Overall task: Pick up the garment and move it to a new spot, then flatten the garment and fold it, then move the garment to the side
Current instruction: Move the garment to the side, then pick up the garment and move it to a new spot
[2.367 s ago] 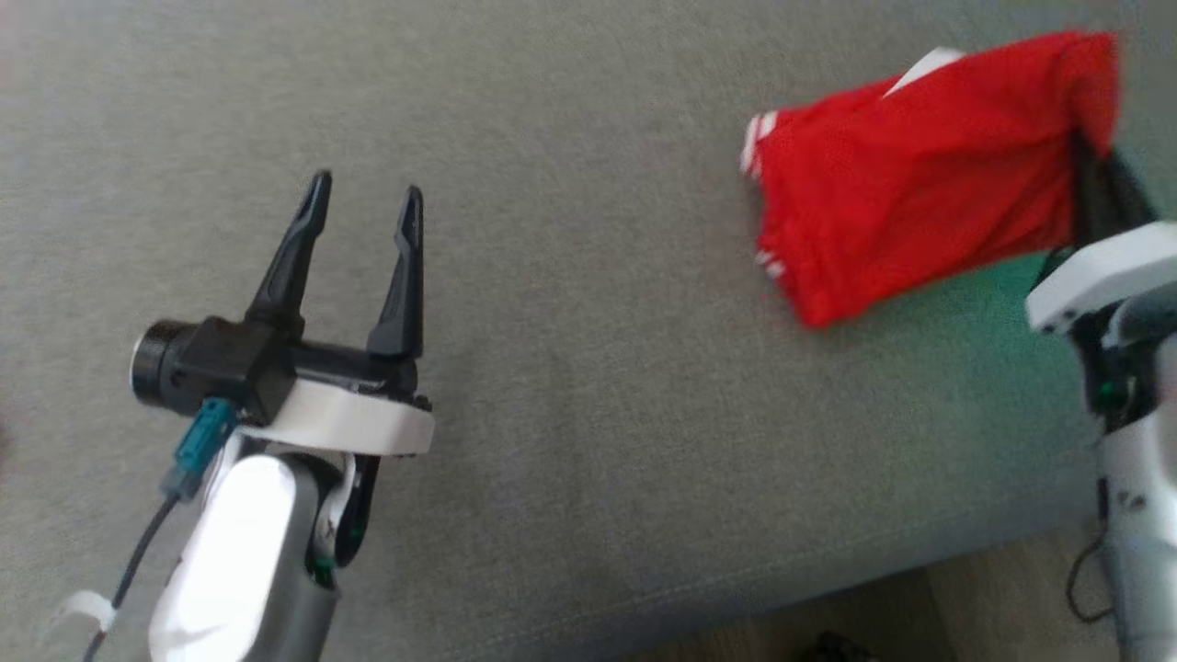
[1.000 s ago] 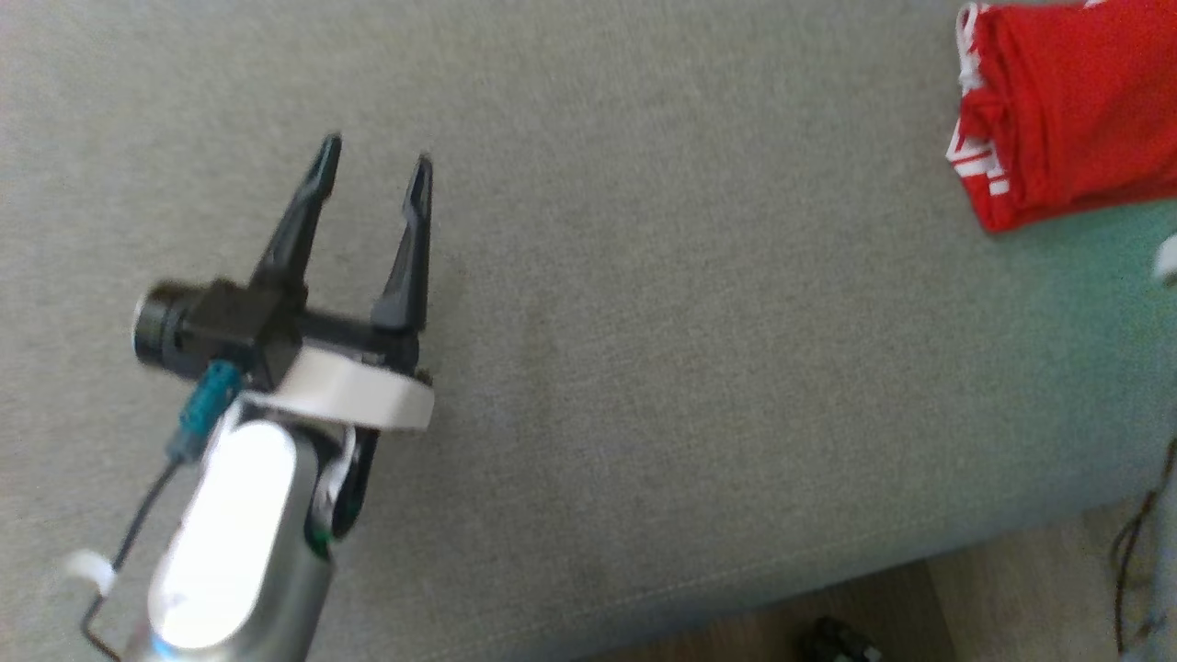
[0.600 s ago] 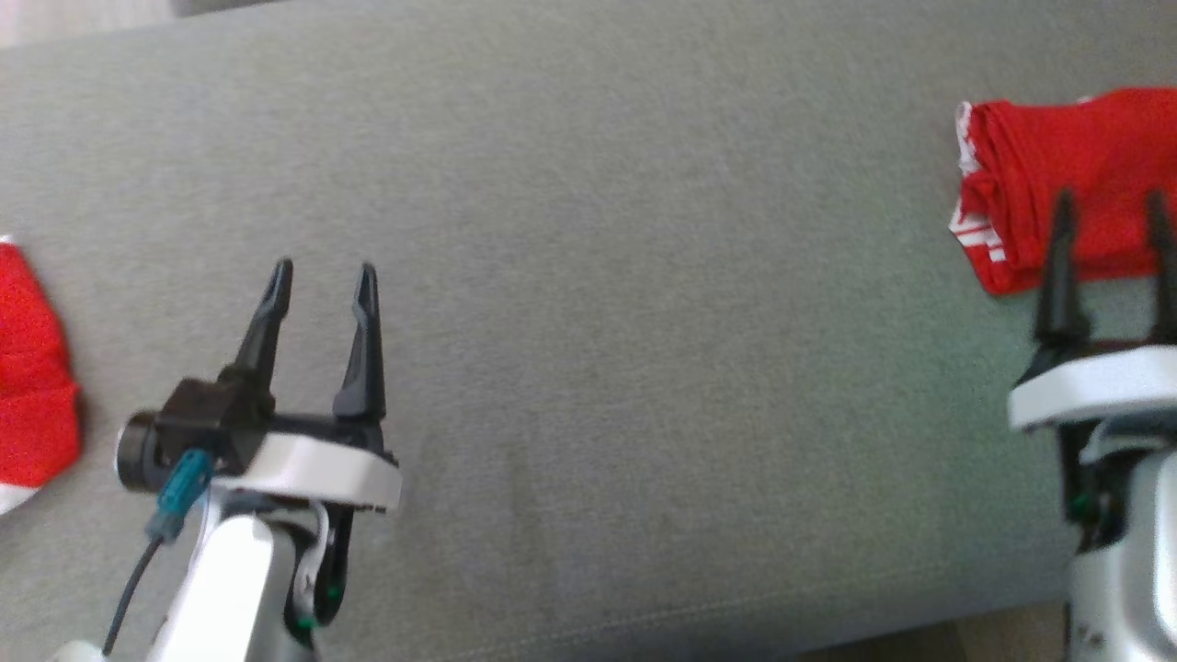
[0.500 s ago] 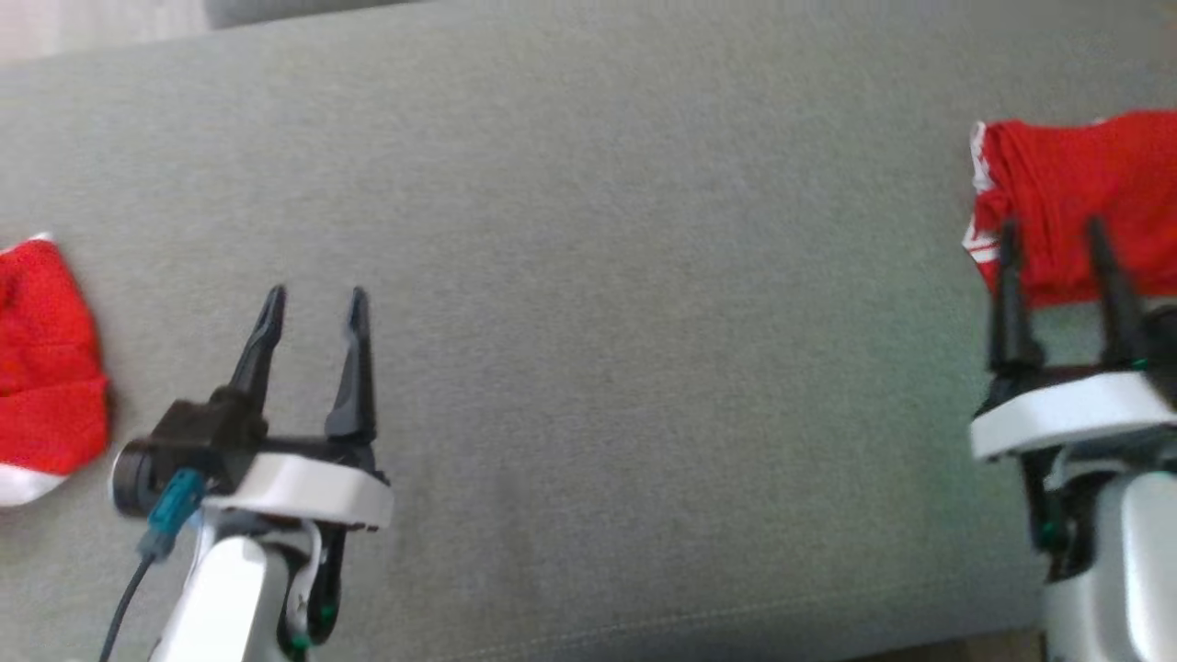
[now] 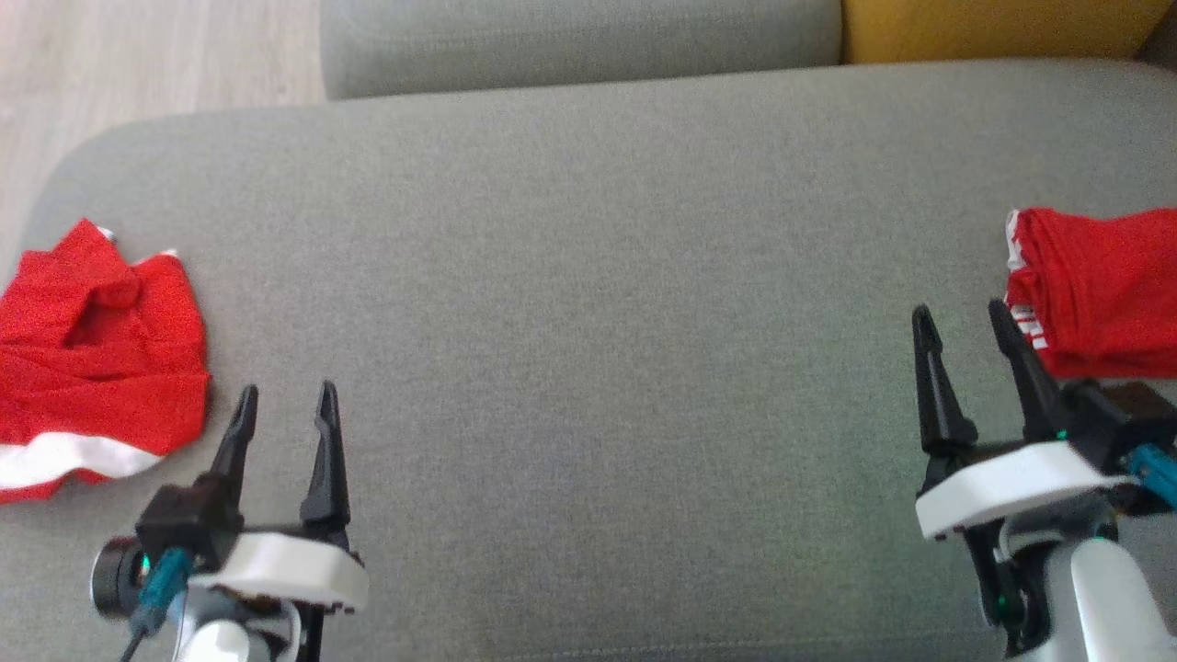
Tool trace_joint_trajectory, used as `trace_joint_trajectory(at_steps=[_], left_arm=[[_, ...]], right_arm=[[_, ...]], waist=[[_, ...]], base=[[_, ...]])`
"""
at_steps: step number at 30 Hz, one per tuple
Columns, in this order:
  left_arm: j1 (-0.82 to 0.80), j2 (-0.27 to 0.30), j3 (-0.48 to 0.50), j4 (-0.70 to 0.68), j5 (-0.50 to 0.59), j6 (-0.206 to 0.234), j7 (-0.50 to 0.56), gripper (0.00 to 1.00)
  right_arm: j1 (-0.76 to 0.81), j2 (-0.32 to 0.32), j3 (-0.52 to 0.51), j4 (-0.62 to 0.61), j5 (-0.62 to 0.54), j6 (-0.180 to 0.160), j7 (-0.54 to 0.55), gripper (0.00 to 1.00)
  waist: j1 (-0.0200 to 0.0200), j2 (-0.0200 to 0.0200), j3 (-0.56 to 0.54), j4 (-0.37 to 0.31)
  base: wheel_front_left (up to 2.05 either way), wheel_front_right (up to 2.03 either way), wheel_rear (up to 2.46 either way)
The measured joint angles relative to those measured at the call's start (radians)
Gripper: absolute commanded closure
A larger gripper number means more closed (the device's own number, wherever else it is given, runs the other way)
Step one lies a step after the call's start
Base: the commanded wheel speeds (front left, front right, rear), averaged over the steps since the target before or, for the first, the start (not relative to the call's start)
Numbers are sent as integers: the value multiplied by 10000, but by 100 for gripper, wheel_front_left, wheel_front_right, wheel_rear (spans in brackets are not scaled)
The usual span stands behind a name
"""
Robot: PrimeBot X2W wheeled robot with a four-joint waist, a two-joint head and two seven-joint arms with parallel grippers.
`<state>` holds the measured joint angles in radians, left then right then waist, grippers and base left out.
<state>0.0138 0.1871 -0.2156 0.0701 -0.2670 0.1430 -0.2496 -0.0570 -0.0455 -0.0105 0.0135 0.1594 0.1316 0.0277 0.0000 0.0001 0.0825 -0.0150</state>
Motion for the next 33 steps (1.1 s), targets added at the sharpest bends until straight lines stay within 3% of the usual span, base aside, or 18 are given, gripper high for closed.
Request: trace_joint_trajectory(at_steps=[12, 33], left_arm=[[1217, 146, -263, -207, 2, 247, 272, 0], [1292, 282, -384, -654, 4, 510, 681, 0]], right_arm=[[1283, 2, 33, -17, 8, 0, 180, 0], [1540, 6, -19, -176, -25, 0, 255, 0]], waist=[[0, 0, -1111, 33], [0, 0, -1244, 67]], base=[[0, 0, 0], [0, 0, 0]])
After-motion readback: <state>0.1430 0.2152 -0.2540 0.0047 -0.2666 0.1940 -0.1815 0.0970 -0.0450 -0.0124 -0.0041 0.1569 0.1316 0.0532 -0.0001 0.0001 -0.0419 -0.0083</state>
